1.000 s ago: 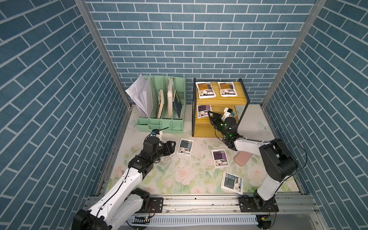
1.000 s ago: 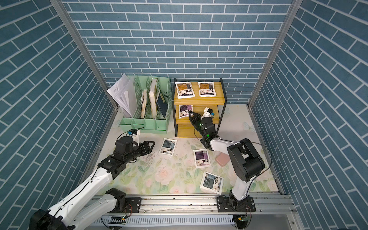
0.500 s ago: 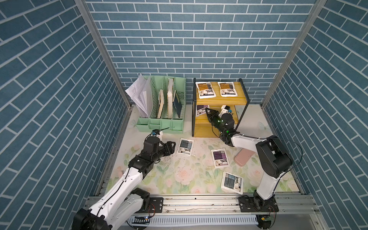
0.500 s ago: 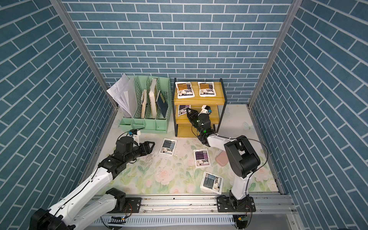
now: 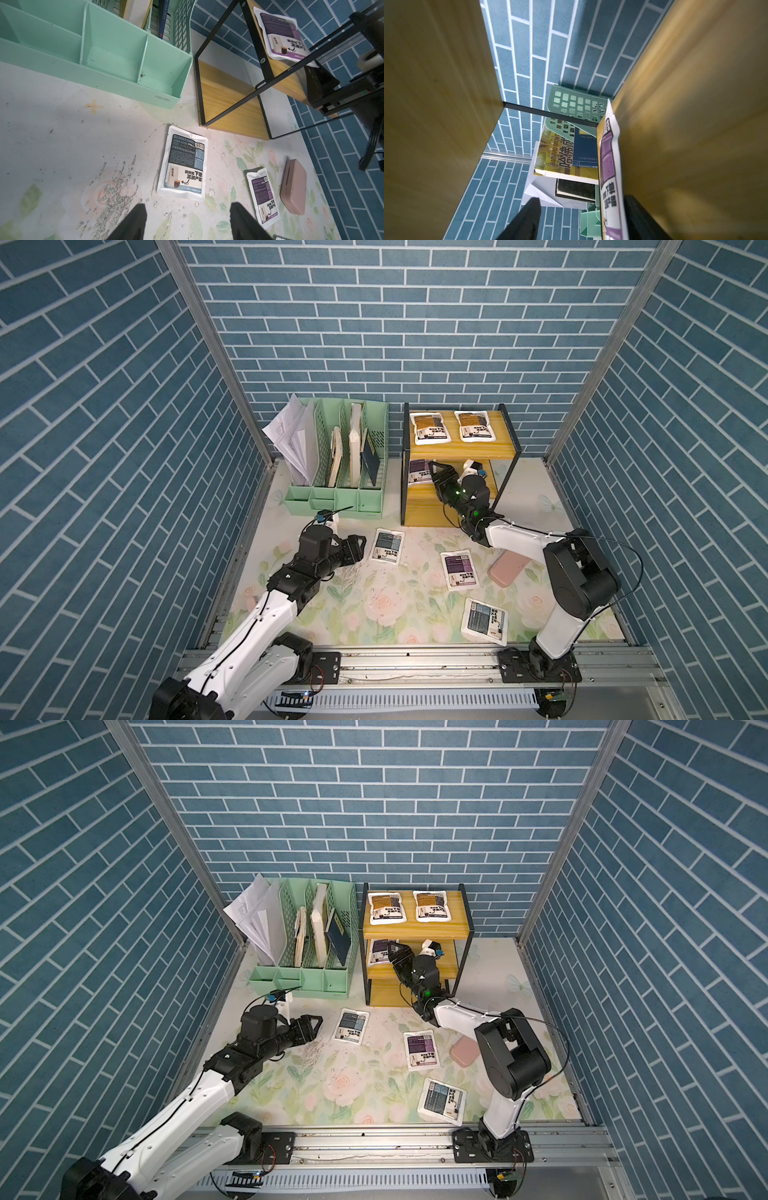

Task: Place the bagged coffee beans on the shelf by color
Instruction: Place the bagged coffee beans on the shelf.

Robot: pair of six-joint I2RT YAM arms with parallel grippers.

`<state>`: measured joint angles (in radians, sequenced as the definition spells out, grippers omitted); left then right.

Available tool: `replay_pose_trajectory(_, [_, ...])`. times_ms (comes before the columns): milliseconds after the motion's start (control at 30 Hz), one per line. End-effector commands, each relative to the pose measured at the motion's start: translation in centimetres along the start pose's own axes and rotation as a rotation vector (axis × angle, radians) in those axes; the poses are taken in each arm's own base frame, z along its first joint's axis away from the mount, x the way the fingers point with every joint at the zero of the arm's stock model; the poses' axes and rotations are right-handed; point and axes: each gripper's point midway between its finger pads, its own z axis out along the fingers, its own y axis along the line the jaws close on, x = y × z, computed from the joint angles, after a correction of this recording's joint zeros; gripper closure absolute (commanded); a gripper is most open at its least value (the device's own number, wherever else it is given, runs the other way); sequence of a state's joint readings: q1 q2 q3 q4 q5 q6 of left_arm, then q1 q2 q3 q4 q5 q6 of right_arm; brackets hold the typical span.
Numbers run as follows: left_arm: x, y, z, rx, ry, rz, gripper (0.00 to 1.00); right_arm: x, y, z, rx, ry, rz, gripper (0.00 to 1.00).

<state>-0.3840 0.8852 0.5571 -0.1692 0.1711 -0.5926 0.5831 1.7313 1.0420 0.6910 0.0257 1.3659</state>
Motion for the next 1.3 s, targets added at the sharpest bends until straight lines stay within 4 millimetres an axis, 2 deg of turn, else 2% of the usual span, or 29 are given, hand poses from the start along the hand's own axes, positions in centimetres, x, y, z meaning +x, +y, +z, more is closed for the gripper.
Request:
replay_pose_trajectory(0, [-0.4,0.1,-0.3,-0.014,-0.009,0.015,0.31,0.0,-1.6,-2.0,0.122,-0.025,0.045,0.20])
replay_pose_trajectory(167, [-0.4,0.1,-0.4,-0.012,-0.014,0.014,0.31,-0.3,-1.8,-4.0,0.182,-0.034,0.075,0.20])
replay_pose_trajectory(333, [-0.2,0.2,-0.4,-0.009,-0.014,0.009,0.31,-0.3,-2.5,-5.3,0.233,-0.026,0.092,0.26])
replay_pose_trajectory(367, [-0.3,0.1,-0.4,-0.006,-0.016,0.010,0.31,-0.1,-2.7,-5.4,0.237,-0.017,0.096,0.29])
replay_pose_trajectory(467, [-0.3,-0.2,-0.5,0.007,-0.016,0.014,0.31,1.1,-2.0,-5.8,0.169,0.050,0.086,0.48])
replay_pose_trajectory(600, [-0.9,-2.1,-0.7,0.104,-0.016,0.049,0.33,2.8,-1.2,-6.8,0.161,0.166,-0.056,0.58])
replay_pose_trajectory(700, [-1.6,-3.8,-0.4,0.221,0.003,0.040,0.35,2.3,-1.2,-8.5,0.158,0.161,-0.097,0.67])
replay_pose_trajectory(767, [-2.3,-4.2,-0.1,0.254,0.002,0.038,0.36,2.0,-1.5,-8.9,0.159,0.152,-0.078,0.68])
replay_pose_trajectory(867, [-3.4,-4.7,0.3,0.263,-0.008,0.047,0.36,3.3,-1.2,-8.1,0.123,0.204,-0.030,0.69])
replay_pose_trajectory(967, [-3.8,-4.8,0.6,0.258,-0.012,0.041,0.36,3.8,-0.7,-6.4,0.095,0.223,0.002,0.72])
replay_pose_trajectory(1100, [-3.9,-4.2,0.5,0.221,-0.023,0.047,0.36,4.1,-0.5,-4.4,0.103,0.229,0.000,0.73])
replay_pose_trajectory(1267, [-3.5,-3.5,0.3,0.190,-0.021,0.052,0.36,4.3,-0.6,-2.9,0.103,0.235,0.000,0.77])
